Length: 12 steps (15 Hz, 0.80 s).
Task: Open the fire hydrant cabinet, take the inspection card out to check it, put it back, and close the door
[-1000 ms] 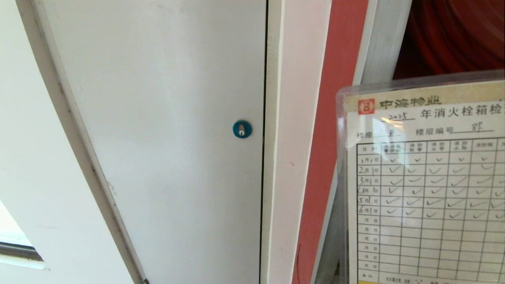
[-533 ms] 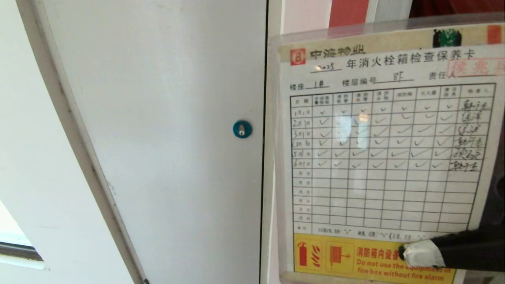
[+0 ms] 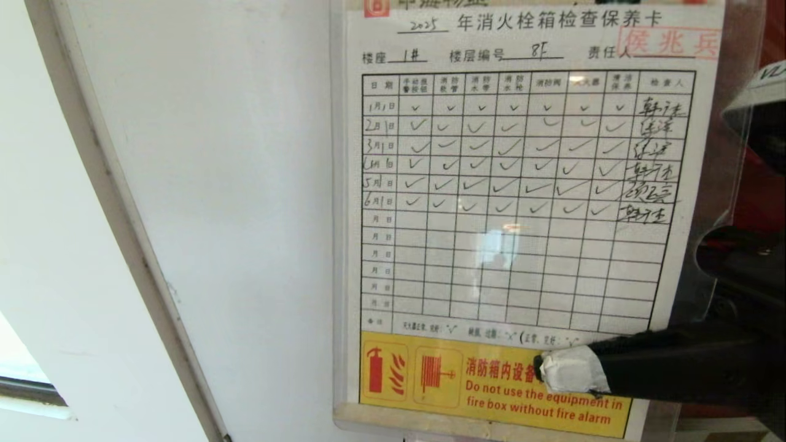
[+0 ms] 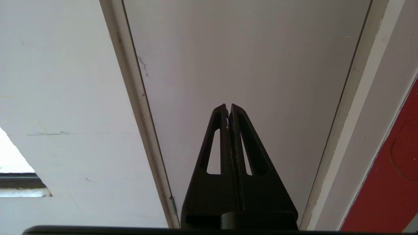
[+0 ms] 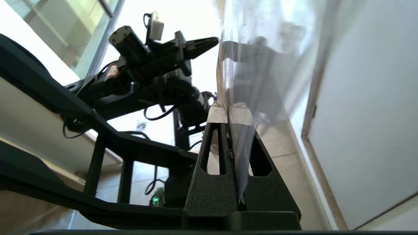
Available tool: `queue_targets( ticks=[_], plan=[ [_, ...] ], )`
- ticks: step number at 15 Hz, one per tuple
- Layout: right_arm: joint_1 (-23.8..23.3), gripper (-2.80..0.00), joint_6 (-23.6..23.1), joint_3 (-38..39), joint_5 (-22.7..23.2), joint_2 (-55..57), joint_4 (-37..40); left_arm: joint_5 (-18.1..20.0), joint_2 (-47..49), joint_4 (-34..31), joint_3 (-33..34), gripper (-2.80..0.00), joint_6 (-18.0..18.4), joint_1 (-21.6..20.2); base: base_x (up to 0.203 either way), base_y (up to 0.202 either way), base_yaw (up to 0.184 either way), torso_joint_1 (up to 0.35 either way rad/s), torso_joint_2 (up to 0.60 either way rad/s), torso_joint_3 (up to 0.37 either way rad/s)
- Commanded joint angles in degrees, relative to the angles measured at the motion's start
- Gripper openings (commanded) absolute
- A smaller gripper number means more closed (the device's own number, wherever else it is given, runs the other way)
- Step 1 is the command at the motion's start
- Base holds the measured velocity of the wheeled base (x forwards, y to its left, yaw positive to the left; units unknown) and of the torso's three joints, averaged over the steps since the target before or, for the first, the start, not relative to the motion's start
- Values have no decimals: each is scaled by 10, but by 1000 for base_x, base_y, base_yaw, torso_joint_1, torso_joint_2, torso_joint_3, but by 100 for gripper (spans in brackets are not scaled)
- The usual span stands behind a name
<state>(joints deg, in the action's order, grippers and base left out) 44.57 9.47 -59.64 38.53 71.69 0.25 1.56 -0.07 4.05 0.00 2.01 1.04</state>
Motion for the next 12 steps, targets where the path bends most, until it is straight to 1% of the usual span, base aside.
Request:
queue_targets(
  ticks=[1, 3, 6, 9, 12],
  plan=[
    [15, -280, 2, 7, 2, 4, -1, 0, 0, 1, 16, -280, 0, 0, 0, 0, 0, 0, 0, 0],
    [17, -280, 4, 11, 3, 3, -1, 0, 0, 0, 16, -280, 0, 0, 0, 0, 0, 0, 0, 0],
    [17, -280, 30, 13, 6, 3, -2, 0, 1, -1, 16, -280, 0, 0, 0, 0, 0, 0, 0, 0],
    [17, -280, 31, 22, 12, 1, -2, 0, 1, 1, 16, -280, 0, 0, 0, 0, 0, 0, 0, 0],
    [18, -280, 31, 29, 30, 1, -2, 0, 1, 1, 16, -280, 0, 0, 0, 0, 0, 0, 0, 0]
  ],
)
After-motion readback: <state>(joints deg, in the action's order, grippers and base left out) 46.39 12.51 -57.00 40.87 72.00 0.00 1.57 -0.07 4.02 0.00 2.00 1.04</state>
